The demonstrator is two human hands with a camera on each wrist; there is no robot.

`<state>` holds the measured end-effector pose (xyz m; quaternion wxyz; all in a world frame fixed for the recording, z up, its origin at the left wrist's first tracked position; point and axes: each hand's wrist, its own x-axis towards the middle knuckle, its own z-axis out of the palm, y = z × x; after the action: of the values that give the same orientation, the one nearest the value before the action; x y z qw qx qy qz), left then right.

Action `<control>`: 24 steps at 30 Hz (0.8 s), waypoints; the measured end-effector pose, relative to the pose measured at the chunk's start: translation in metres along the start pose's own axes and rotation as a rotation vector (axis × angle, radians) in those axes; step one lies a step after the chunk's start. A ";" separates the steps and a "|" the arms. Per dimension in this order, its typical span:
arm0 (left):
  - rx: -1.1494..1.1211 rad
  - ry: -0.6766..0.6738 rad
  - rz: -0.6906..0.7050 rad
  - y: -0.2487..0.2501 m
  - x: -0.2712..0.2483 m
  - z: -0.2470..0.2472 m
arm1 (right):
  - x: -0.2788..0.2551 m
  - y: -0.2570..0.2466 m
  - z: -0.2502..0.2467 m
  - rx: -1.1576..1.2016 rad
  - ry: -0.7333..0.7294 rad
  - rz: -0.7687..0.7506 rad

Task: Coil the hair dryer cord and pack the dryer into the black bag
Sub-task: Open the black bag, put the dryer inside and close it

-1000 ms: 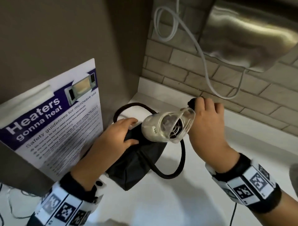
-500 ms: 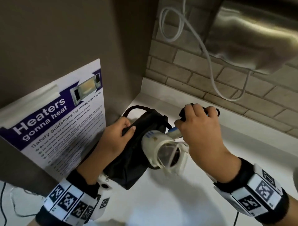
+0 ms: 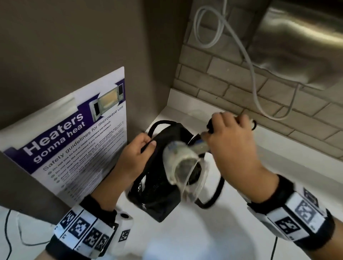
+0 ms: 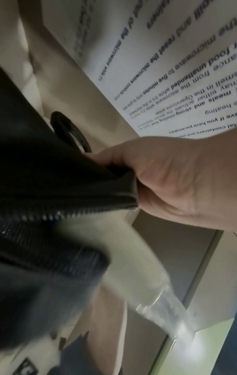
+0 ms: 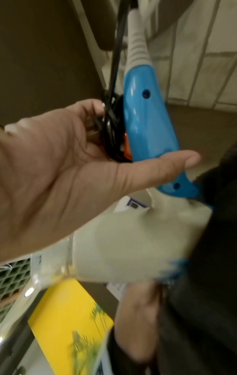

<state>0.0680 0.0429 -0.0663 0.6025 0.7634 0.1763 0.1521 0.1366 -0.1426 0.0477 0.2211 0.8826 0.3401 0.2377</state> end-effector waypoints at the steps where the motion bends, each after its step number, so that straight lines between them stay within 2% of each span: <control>1: -0.012 0.032 -0.016 -0.001 0.001 -0.001 | -0.004 -0.006 0.005 -0.002 -0.045 -0.074; 4: 0.000 0.075 -0.012 0.001 0.000 0.001 | -0.011 -0.015 0.018 0.025 -0.162 -0.196; 9: -0.072 -0.010 0.054 0.011 -0.009 0.014 | 0.008 -0.017 0.016 0.088 -0.311 -0.256; 12: -0.162 -0.039 0.050 0.011 -0.007 0.014 | 0.022 -0.020 0.000 0.149 -0.346 -0.476; 14: -0.223 -0.062 0.025 0.010 -0.007 0.014 | 0.030 -0.020 -0.003 0.172 -0.476 -0.631; 16: -0.247 -0.104 0.002 0.010 -0.008 0.014 | 0.038 -0.021 -0.008 0.170 -0.570 -0.717; 20: -0.348 -0.097 -0.043 0.014 -0.009 0.015 | 0.046 -0.037 0.011 0.298 -0.688 -0.676; 24: -0.295 -0.029 -0.028 0.005 -0.006 0.015 | 0.041 -0.057 0.027 0.375 -0.683 -0.655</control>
<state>0.0694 0.0263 -0.0647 0.7127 0.6661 0.1541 0.1571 0.1507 -0.0822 0.0061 0.2204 0.7814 0.5442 -0.2113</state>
